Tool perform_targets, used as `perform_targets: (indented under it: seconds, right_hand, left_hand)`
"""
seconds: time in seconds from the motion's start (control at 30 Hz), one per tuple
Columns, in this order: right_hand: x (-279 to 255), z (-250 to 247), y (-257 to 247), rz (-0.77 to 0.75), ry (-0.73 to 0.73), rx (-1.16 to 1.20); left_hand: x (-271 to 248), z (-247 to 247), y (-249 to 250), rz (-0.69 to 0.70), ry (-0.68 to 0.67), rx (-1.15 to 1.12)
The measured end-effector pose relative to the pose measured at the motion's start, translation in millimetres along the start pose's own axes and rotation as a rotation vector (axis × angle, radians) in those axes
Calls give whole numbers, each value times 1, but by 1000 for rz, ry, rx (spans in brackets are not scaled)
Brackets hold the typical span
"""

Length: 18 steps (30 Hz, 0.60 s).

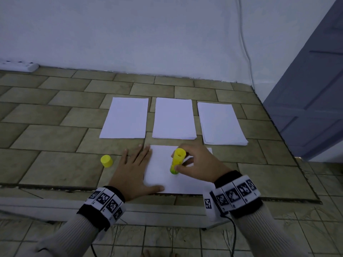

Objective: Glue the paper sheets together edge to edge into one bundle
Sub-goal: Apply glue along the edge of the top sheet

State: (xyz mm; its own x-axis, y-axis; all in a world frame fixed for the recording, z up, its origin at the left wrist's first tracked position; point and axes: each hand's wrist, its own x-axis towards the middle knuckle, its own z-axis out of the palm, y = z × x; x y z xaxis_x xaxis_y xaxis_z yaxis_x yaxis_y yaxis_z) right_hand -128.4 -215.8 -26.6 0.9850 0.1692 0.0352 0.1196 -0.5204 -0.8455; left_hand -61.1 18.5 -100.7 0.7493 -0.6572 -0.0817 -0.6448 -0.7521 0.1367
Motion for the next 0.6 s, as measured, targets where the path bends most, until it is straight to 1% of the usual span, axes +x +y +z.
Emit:
perform_targets:
  seconds: [0.13, 0.27, 0.43, 0.6]
  right_hand:
    - [-24, -4, 0, -23, -10, 36]
    - [-32, -2, 1, -17, -42, 22]
    - [-20, -4, 3, -38, -52, -11]
    - [6, -16, 10, 5, 14, -37]
  left_hand:
    - [-1, -2, 1, -10, -14, 19]
    - [0, -3, 2, -18, -34, 43]
    - [0, -3, 1, -17, -40, 47]
    - [-1, -2, 1, -5, -22, 10]
